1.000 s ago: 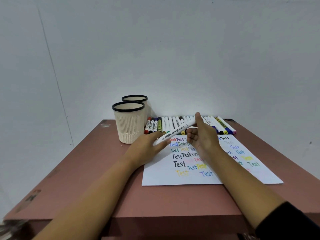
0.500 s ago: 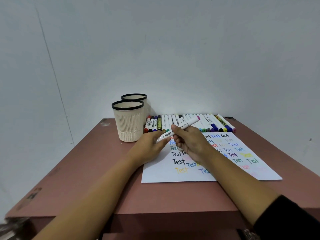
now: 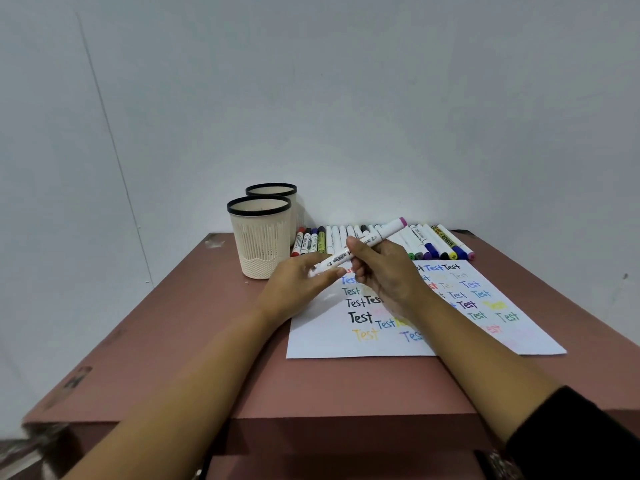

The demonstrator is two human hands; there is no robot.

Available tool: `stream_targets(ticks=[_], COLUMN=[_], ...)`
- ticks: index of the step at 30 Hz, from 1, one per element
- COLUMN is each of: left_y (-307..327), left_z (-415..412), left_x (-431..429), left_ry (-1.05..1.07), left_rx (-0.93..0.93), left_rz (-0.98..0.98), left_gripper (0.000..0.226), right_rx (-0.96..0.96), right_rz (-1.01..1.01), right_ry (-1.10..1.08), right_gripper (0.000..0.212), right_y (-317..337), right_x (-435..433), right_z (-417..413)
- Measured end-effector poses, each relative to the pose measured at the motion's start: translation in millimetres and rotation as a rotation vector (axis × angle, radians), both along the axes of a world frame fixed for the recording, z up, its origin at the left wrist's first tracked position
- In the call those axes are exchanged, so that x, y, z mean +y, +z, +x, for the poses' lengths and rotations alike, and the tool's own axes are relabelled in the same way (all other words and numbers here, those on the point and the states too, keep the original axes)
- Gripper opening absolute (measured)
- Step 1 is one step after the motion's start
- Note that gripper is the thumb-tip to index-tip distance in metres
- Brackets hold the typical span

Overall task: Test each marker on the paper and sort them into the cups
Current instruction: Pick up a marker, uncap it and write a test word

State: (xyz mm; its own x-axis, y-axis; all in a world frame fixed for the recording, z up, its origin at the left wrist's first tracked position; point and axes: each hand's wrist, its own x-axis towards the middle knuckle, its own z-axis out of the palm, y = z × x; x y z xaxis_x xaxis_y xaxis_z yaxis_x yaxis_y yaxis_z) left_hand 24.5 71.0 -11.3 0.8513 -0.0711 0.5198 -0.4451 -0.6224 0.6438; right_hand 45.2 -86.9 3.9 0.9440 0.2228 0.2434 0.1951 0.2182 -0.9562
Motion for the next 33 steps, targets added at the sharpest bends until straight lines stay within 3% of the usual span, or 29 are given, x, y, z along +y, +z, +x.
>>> stream_targets(ticks=[3,6,9,19,27,33], left_y=[1,1,7,13,-4,-6], left_z=[2,7,10,11,11,12], left_x=[3,8,9,25,32,35], left_ry=[0.098,0.192,0.282,0.234,0.284,0.268], left_rx=[0.029,0.036,0.091,0.239,0.185,0.196], left_rz=[0.072,0.072,0.047,0.108,-0.08,-0.116], left_gripper=[0.036,0.026,0.024,0.022,0.021,0.022], right_rx=[0.065,0.204,0.272,0.095,0.02,-0.007], right_rz=[0.129,0.318,0.367,-0.056,-0.209,-0.258], right_ry=[-0.077,-0.112,-0.076,-0.093,-0.115,-0.072], right_gripper=[0.016,0.014,0.011,0.016,0.015,0.014], right_y=[3,7,6,10,-8,-11], right_x=[-3,-8,-9,5,24,26], right_z=[1,3,6,7,-2,-8])
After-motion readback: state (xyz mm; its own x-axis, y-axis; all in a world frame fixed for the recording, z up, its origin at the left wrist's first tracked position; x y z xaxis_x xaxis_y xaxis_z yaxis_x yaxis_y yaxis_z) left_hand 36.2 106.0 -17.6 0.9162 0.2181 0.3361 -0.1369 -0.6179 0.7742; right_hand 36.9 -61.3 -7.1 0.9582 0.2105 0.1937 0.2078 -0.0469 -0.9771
